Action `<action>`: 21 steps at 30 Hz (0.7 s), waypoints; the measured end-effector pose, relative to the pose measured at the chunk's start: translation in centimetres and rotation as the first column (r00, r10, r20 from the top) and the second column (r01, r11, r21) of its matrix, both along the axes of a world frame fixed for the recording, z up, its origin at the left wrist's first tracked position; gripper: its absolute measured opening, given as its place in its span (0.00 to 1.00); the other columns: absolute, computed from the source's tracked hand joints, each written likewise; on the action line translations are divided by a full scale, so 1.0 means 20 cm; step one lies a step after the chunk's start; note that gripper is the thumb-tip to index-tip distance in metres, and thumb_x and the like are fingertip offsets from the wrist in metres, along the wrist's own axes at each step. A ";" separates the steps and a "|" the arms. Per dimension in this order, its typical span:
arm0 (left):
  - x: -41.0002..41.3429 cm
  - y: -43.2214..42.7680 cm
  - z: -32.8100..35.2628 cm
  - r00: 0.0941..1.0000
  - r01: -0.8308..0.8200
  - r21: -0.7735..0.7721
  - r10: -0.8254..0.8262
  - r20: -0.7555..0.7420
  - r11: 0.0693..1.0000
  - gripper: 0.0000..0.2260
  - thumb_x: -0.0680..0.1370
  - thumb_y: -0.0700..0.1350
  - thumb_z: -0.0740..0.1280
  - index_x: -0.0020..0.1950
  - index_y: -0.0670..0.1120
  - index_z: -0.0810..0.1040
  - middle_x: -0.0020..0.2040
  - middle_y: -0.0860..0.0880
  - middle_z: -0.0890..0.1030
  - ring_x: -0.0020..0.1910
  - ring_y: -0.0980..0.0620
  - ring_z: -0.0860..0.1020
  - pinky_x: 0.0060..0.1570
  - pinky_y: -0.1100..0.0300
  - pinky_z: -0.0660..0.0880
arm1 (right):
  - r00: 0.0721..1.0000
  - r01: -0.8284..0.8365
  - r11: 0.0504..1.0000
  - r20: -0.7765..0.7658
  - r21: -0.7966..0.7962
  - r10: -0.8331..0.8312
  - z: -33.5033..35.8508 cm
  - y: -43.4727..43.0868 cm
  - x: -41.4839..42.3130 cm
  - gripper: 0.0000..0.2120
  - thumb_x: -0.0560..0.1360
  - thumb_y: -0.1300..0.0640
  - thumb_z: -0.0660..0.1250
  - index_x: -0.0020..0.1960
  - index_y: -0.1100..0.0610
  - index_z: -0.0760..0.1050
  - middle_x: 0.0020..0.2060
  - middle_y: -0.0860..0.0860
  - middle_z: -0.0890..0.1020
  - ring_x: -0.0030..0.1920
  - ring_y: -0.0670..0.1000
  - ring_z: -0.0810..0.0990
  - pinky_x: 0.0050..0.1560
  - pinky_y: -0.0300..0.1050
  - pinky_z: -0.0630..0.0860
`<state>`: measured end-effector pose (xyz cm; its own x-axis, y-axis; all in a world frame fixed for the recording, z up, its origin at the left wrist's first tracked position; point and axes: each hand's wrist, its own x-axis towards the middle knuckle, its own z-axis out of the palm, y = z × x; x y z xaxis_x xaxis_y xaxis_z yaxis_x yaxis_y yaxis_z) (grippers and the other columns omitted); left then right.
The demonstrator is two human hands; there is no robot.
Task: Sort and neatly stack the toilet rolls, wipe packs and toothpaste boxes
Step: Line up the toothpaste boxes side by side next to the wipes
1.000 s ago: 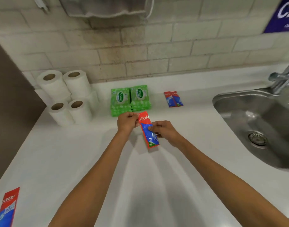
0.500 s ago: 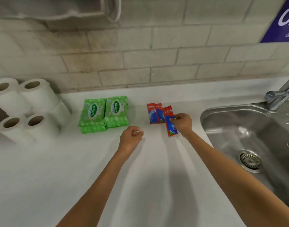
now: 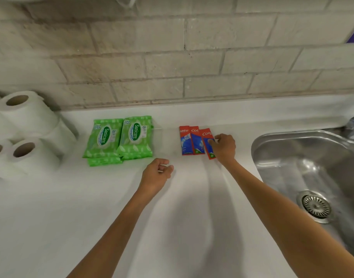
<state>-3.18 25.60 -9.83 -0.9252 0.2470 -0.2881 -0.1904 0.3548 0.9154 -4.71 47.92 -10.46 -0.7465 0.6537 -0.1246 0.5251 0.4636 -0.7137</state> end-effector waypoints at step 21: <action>0.05 0.00 -0.02 0.991 0.130 -0.078 -0.132 -0.021 0.988 0.09 0.75 0.46 0.68 0.55 0.47 0.76 0.48 0.48 0.78 0.50 0.46 0.79 0.53 0.53 0.75 | 0.890 -0.448 0.872 0.193 0.195 0.414 -0.03 0.05 0.08 0.23 0.77 0.56 0.64 0.70 0.57 0.67 0.65 0.58 0.68 0.66 0.56 0.69 0.65 0.44 0.68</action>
<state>-2.10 25.60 -10.16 -0.8936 0.3449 -0.2873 -0.1145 0.4438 0.8888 -3.15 48.86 -11.09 -0.9462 0.2934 -0.1365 0.3217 0.8072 -0.4949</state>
